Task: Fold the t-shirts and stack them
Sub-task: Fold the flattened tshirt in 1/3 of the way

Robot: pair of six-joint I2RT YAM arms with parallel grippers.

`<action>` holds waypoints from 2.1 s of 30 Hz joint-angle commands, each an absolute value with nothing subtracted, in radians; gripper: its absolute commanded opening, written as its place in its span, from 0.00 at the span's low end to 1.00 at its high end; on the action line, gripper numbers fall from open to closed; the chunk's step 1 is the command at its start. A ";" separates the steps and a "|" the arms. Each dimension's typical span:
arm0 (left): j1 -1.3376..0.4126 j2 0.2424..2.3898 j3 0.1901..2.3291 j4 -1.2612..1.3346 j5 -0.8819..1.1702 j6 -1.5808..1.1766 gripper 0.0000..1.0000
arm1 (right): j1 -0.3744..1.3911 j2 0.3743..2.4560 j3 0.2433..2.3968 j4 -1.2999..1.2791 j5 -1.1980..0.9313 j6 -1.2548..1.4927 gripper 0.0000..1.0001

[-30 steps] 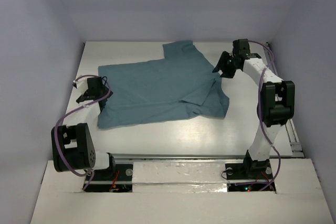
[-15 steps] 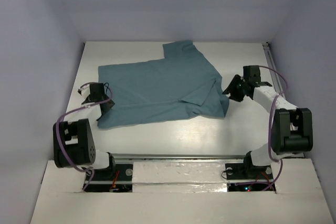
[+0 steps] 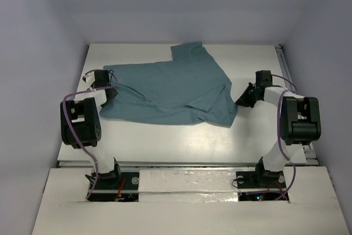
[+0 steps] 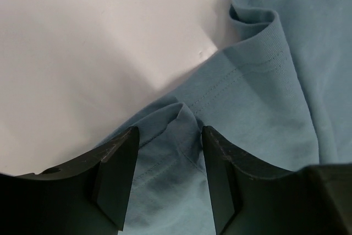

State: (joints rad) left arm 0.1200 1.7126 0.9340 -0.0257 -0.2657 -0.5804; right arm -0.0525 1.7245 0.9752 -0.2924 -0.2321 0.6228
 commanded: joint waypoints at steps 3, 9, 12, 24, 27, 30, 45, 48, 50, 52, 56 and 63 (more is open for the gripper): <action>0.104 1.792 1.044 -0.052 -0.209 -0.578 0.47 | -0.052 1.752 1.002 -0.265 -0.273 0.660 0.00; 0.094 1.748 1.105 -0.141 -0.230 -0.503 0.73 | -0.052 1.634 0.993 -0.313 -0.176 0.646 0.23; 0.138 1.594 1.016 -0.158 -0.282 -0.476 0.87 | -0.052 1.569 0.942 -0.324 -0.225 0.597 0.64; 0.247 1.249 0.647 -0.219 -0.089 -0.629 0.80 | -0.052 1.654 0.885 -0.287 -0.342 0.581 0.38; 0.256 1.244 0.603 -0.212 -0.097 -0.641 0.80 | -0.052 1.669 0.903 -0.270 -0.325 0.610 0.12; 0.256 1.236 0.574 -0.196 -0.103 -0.653 0.80 | -0.072 1.646 0.916 -0.264 -0.261 0.655 0.00; 0.236 1.216 0.491 -0.158 -0.029 -0.689 0.74 | -0.204 1.321 0.792 -0.399 -0.078 0.629 0.63; 0.236 1.224 0.488 -0.156 -0.020 -0.690 0.73 | -0.204 1.237 0.818 -0.428 -0.067 0.604 0.75; 0.209 1.229 0.489 -0.158 -0.018 -0.689 0.72 | -0.204 1.212 0.850 -0.443 -0.104 0.600 0.67; 0.166 1.227 0.488 -0.153 -0.037 -0.690 0.71 | -0.143 1.195 0.865 -0.430 -0.171 0.581 0.17; 0.083 1.223 0.489 -0.172 -0.081 -0.704 0.70 | 0.024 1.294 0.908 -0.414 -0.170 0.563 0.00; 0.061 1.201 0.482 -0.193 -0.106 -0.727 0.60 | 0.097 1.488 0.936 -0.357 -0.161 0.606 0.35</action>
